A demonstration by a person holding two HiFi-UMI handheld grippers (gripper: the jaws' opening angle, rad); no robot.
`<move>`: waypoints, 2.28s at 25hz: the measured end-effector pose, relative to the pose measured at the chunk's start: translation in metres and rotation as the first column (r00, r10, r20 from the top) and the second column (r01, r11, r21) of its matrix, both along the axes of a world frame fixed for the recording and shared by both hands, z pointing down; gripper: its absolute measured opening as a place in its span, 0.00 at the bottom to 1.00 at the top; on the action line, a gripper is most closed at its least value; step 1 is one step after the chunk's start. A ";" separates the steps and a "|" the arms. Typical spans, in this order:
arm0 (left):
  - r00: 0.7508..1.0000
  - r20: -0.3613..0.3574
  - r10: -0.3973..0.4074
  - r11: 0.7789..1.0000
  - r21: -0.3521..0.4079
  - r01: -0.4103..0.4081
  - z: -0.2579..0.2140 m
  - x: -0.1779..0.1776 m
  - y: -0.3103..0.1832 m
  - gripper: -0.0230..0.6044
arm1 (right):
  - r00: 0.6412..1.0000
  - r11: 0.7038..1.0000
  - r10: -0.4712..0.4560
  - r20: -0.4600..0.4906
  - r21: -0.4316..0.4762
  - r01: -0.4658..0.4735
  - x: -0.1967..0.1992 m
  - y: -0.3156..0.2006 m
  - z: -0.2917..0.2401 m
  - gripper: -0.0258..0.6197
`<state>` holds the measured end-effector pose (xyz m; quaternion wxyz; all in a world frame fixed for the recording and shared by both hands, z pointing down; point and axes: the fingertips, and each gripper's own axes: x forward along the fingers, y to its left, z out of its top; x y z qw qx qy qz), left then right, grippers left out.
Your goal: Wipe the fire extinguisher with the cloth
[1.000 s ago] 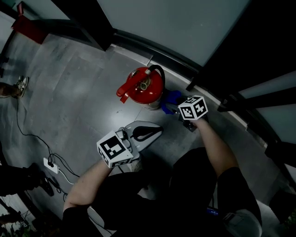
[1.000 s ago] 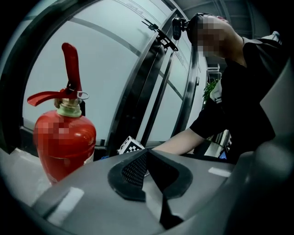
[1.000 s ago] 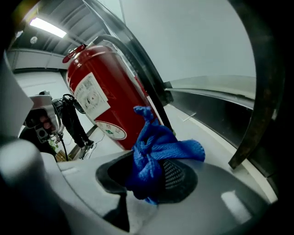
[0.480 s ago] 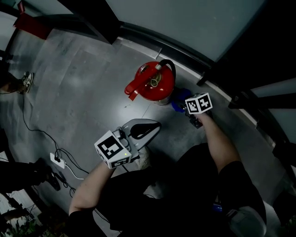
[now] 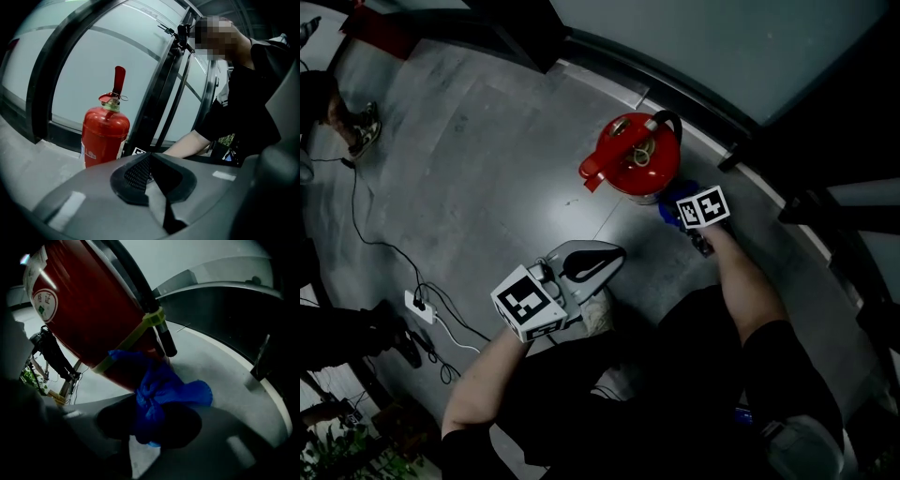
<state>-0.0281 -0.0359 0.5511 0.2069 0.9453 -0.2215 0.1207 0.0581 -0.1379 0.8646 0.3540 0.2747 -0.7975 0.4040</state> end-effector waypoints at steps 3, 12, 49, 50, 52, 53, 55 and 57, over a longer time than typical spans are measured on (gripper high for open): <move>1.000 -0.011 -0.018 1.000 0.000 0.018 0.000 -0.007 0.003 0.05 | 1.000 1.000 0.002 -0.021 -0.012 -0.002 0.005 0.003 -0.001 0.25; 0.992 -0.072 0.108 0.992 0.069 -0.103 -0.019 0.023 0.003 0.05 | 0.955 0.966 -0.258 0.145 0.048 0.254 0.038 0.029 -0.138 0.25; 0.967 -0.102 0.233 0.972 0.066 -0.228 -0.021 0.057 0.000 0.05 | 0.857 0.977 0.009 0.515 0.177 -0.117 -0.025 0.021 -0.269 0.25; 0.966 -0.105 0.236 0.971 0.066 -0.230 -0.022 0.058 -0.001 0.05 | 0.861 0.979 0.015 0.509 0.166 -0.115 -0.026 0.021 -0.263 0.25; 0.965 -0.108 0.240 0.970 0.063 -0.234 -0.021 0.060 0.000 0.05 | 0.865 0.984 0.023 0.502 0.140 -0.108 -0.028 0.022 -0.252 0.25; 0.965 -0.108 0.241 0.970 0.061 -0.235 -0.021 0.060 0.001 0.05 | 0.867 0.987 0.026 0.497 0.126 -0.102 -0.028 0.022 -0.245 0.25; 0.964 -0.107 0.242 0.970 0.056 -0.237 -0.019 0.059 0.002 0.05 | 0.876 0.991 0.035 0.481 0.097 -0.093 -0.028 0.022 -0.231 0.25; 0.965 -0.105 0.241 0.970 0.051 -0.237 -0.017 0.057 0.004 0.05 | 0.881 0.994 0.055 0.469 0.055 -0.092 -0.026 0.021 -0.215 0.25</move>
